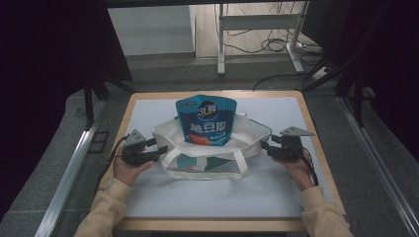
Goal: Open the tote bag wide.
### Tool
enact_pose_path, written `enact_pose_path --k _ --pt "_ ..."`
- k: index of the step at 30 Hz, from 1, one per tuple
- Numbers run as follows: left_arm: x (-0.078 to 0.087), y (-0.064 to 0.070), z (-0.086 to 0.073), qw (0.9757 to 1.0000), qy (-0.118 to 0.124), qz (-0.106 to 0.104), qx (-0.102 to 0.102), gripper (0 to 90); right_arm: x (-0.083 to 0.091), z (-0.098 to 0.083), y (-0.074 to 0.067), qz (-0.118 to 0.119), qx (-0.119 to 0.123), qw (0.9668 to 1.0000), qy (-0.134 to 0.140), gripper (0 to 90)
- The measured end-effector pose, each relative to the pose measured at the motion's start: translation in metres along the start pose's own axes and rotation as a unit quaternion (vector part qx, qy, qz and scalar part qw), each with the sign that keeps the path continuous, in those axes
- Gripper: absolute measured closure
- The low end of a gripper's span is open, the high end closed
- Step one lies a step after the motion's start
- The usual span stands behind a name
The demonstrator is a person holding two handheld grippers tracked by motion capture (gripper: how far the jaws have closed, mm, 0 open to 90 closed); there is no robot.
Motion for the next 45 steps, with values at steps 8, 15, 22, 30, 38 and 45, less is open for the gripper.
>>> enact_pose_path --k 8,15,22,30,38,45 --pt "0.027 0.003 0.012 0.9994 0.034 0.004 -0.008 34.3 0.028 0.018 -0.010 0.002 0.000 0.9994 0.035 36.0" --pt "0.053 0.002 0.026 0.9981 0.058 0.019 0.007 38.3 0.043 0.029 -0.020 0.013 0.001 0.9987 0.049 37.8" --pt "0.057 0.020 0.040 0.9981 0.061 -0.001 0.000 50.7 0.054 0.043 -0.040 0.033 0.026 0.9976 0.056 54.1" --pt "0.048 0.027 0.061 0.9983 0.050 -0.028 -0.007 86.5 0.057 0.061 -0.061 0.060 0.053 0.9947 0.064 87.5" --pt "0.027 0.028 0.086 0.9990 0.030 -0.026 -0.020 88.4 0.038 0.082 -0.092 0.099 0.080 0.9903 0.055 88.6" --pt "-0.001 0.024 0.089 0.9994 -0.013 -0.023 -0.025 90.0 0.012 0.088 -0.116 0.124 0.087 0.9876 0.040 88.7"
Point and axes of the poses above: each handheld gripper's, and its own axes: x roughly backward along the jaws, z roughly out of its top, y roughly to its right, the point moved 9 cm from there along -x, roughly forward along the jaws, and after that the axes turned 8 degrees about z, right-handed, at the moved point
